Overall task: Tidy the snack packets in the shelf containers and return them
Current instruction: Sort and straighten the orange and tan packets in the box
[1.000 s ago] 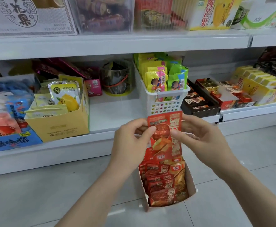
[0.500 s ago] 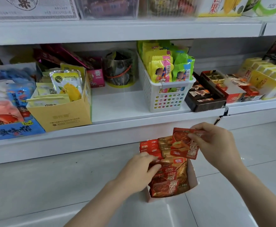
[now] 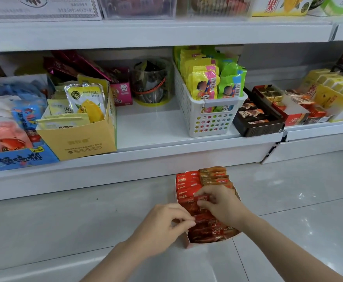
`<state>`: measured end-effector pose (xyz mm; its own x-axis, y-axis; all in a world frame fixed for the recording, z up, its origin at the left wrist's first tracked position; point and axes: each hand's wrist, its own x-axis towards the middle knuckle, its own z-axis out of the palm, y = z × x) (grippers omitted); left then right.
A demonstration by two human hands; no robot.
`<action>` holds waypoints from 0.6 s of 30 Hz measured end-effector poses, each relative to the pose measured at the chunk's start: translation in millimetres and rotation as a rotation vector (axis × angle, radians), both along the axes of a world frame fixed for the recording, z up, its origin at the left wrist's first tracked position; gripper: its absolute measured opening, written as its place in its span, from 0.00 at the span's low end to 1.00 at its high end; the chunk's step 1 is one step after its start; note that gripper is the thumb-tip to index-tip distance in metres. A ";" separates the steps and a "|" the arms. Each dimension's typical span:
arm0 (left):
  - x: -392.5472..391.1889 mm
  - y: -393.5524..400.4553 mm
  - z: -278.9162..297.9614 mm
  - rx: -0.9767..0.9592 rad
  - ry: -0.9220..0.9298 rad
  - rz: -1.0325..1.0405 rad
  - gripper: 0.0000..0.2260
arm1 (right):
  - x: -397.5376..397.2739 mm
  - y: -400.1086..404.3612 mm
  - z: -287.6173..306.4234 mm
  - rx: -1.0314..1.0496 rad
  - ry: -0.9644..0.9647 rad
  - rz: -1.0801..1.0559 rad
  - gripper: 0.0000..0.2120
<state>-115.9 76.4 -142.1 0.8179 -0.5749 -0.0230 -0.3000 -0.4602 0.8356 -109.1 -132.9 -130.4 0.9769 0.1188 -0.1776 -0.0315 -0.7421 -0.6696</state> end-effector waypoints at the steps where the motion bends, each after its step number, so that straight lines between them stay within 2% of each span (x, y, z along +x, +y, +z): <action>1: 1.3 1.2 -0.4 -0.004 0.008 0.002 0.06 | 1.9 -1.1 -0.7 -0.005 0.066 0.006 0.09; 3: 2.7 2.4 -0.5 -0.002 0.016 -0.003 0.06 | 8.1 -4.6 2.0 -0.037 0.158 0.040 0.07; 6: 2.0 3.3 -1.5 -0.009 0.019 -0.006 0.05 | 13.5 -3.1 11.5 -0.105 0.114 0.103 0.06; 10: 3.0 4.9 -4.3 -0.014 0.069 0.008 0.04 | 12.5 0.1 8.1 -0.250 0.154 0.199 0.16; 13: 6.3 7.8 -2.1 -0.038 0.136 -0.006 0.05 | 12.7 0.4 3.0 -0.301 0.218 0.207 0.13; 16: 12.3 6.1 1.1 -0.086 0.164 0.129 0.05 | 11.6 -2.2 5.0 -0.272 0.293 0.216 0.15; 18: 21.9 2.3 0.2 -0.051 0.070 0.274 0.06 | 8.1 -6.6 10.1 -0.213 0.344 0.245 0.15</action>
<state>-94.0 78.7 -141.9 0.9402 -0.3350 -0.0617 -0.1111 -0.4727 0.8742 -101.0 -139.5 -120.4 0.8048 0.2641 -0.5316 -0.0317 -0.8752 -0.4828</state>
